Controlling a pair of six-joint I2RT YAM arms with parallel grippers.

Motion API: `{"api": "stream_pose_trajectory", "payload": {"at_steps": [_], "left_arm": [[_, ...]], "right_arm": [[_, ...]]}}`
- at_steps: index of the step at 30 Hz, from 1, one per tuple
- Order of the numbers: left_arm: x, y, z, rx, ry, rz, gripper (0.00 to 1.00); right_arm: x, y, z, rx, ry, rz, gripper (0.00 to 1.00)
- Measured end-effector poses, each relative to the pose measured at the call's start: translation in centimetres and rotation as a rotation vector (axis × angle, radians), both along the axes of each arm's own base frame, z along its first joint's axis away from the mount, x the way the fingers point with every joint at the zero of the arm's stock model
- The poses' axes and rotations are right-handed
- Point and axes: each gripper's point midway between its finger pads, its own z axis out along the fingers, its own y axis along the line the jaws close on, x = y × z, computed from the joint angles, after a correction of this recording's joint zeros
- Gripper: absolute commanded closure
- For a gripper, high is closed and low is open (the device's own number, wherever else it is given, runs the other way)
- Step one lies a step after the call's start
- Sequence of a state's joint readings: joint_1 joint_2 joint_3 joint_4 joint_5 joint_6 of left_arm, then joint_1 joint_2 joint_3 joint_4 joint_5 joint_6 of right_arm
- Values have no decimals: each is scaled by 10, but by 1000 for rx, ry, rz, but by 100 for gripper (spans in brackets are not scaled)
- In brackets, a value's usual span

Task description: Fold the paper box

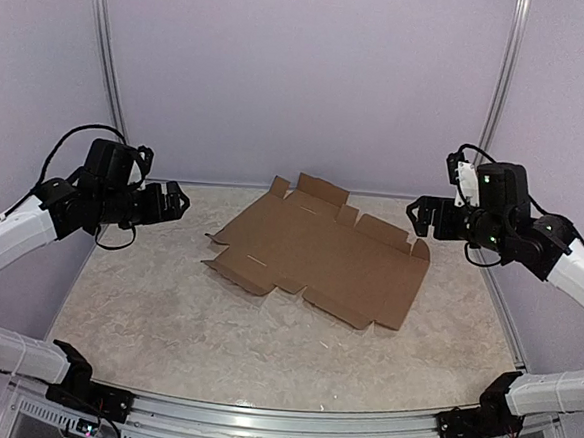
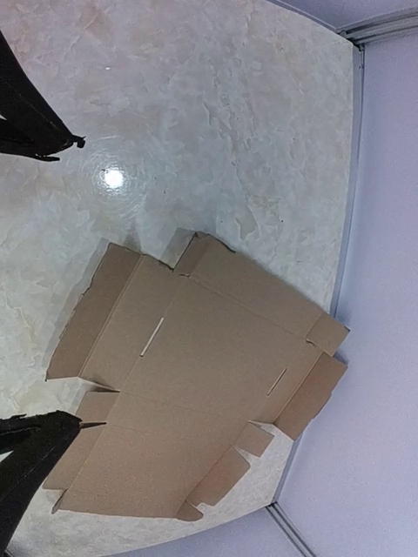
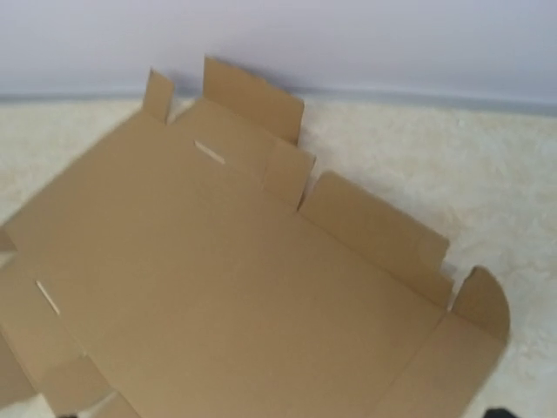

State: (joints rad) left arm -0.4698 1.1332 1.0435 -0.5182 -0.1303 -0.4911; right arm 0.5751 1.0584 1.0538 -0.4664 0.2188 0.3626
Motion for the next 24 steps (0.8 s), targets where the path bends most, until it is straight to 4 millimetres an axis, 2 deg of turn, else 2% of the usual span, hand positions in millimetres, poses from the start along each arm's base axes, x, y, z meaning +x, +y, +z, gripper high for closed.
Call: {"api": "stream_pose_trajectory", "payload": {"at_steps": [4,8,11,19,24], "left_arm": [[-2,-2,-4,-47,33,24,1],[-4,-3,-6,-116,60,63,1],[-10,-4,-15,-185,83,98,1],[-25,-15,-68,-341,207,164,1],[-26,-24,-92,-438,254,190,2]], "right_arm": [[-4,-6,10,7,-27,-14,0],[-5,-9,7,-13,-18,-27,0],[-5,-10,5,-20,-13,-29,0],[-7,-8,-4,-26,7,-12,0],[-5,-7,-17,-45,38,-13,0]]}}
